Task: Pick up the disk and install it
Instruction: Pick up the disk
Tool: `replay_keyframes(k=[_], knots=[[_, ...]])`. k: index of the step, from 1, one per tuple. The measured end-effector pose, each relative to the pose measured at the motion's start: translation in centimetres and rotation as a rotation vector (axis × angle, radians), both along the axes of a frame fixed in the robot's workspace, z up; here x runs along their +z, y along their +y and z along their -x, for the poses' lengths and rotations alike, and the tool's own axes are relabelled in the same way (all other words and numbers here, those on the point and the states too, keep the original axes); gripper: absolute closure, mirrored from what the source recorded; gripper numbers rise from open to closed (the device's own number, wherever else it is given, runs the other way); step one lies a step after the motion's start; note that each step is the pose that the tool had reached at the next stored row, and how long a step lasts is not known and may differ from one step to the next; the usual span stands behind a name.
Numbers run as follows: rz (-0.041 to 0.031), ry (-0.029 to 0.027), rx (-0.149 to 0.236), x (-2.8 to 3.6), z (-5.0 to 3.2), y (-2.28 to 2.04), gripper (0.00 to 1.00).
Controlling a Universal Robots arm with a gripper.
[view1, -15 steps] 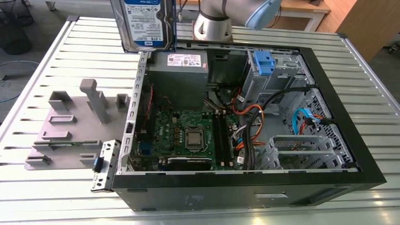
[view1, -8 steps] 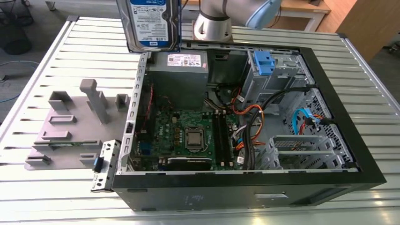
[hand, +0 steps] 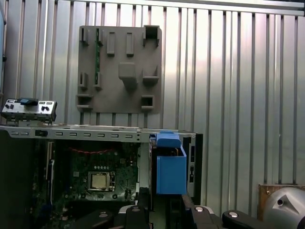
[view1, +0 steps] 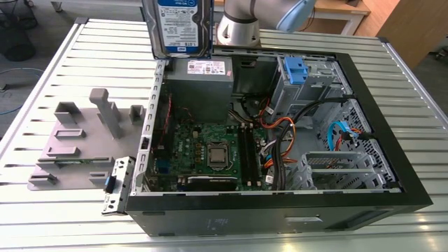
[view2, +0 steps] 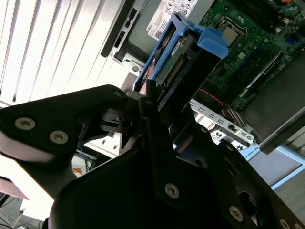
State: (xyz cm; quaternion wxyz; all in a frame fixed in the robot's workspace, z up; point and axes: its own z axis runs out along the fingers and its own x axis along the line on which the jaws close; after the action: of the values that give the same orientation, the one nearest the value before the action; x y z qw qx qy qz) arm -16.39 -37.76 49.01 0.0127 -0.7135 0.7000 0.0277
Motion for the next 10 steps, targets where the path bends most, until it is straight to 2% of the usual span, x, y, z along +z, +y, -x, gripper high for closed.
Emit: replay_keyframes(k=[10], knots=[[0.0001,0.0,0.0,-0.03,-2.37,0.04,0.65]])
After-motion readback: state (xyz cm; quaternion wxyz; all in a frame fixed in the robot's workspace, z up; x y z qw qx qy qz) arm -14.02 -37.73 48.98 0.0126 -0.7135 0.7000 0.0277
